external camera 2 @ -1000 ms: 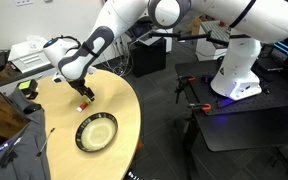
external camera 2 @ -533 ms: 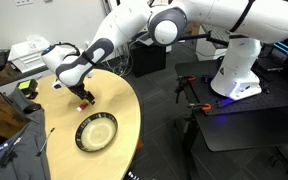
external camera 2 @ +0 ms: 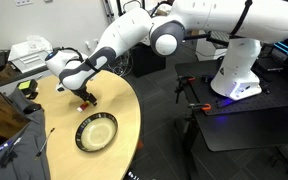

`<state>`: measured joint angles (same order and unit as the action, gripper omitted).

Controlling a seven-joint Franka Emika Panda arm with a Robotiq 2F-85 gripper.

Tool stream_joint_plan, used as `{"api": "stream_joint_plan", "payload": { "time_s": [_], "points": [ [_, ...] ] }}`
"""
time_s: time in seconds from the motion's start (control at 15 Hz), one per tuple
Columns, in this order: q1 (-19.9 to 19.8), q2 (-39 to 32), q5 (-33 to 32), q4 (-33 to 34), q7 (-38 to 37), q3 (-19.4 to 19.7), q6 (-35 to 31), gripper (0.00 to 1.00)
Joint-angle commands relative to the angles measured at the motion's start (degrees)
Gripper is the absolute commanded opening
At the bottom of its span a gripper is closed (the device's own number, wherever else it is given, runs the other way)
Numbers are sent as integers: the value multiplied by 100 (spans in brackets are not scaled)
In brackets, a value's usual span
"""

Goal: Put the glue stick in the bowl

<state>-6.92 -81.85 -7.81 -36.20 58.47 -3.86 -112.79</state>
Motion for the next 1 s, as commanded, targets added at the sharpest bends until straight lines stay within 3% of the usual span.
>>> {"api": "stream_joint_plan", "payload": {
  "time_s": [0.0,0.07,0.13,0.2,0.73,0.93],
  "points": [
    [77,-424,-1,746,75,120,347,95],
    [89,-493,-4,847,18,149,378,72],
    [77,-199,0,356,14,178,195,71],
    [79,-224,-6,392,11,201,194,68],
    [34,-217,47,393,-186,272,351,8],
    [39,-215,86,498,-175,233,449,8]
  ]
}}
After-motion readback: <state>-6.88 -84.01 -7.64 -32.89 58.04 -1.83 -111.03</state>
